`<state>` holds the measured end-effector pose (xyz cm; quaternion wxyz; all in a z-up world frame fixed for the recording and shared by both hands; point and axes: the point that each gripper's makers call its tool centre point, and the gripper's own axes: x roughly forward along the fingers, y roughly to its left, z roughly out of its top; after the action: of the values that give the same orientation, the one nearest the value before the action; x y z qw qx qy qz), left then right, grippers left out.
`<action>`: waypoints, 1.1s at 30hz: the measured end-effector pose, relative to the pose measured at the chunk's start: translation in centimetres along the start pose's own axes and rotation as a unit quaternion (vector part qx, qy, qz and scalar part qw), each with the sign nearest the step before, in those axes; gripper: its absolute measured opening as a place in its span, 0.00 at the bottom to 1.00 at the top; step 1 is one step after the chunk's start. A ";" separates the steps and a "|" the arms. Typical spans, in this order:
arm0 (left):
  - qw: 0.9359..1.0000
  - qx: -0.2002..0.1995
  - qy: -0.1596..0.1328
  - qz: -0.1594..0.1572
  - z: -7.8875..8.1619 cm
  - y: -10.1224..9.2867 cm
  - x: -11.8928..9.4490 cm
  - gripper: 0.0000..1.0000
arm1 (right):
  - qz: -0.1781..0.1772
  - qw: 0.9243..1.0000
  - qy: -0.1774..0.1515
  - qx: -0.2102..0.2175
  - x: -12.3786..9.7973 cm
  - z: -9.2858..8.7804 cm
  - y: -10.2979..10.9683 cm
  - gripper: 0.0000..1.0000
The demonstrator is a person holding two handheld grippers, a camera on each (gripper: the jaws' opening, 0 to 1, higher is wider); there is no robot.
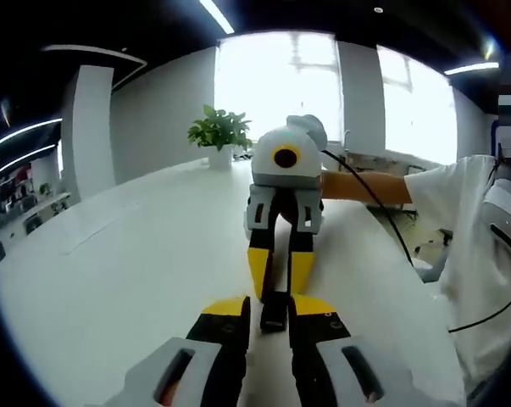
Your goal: Snap the two parts of the plastic buckle together until the buckle closes and remains connected.
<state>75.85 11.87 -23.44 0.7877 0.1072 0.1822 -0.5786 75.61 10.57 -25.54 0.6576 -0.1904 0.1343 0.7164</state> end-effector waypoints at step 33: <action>0.938 -0.098 -0.185 0.276 2.8 -0.3 -8.2 0.14 | -0.091 0.995 -0.009 0.038 0.0 -0.1 -4.2 0.12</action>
<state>73.89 17.88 -17.50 0.9429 -0.0336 0.0525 -0.3273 79.82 10.91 -25.36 0.7283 -0.1701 0.1377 0.6494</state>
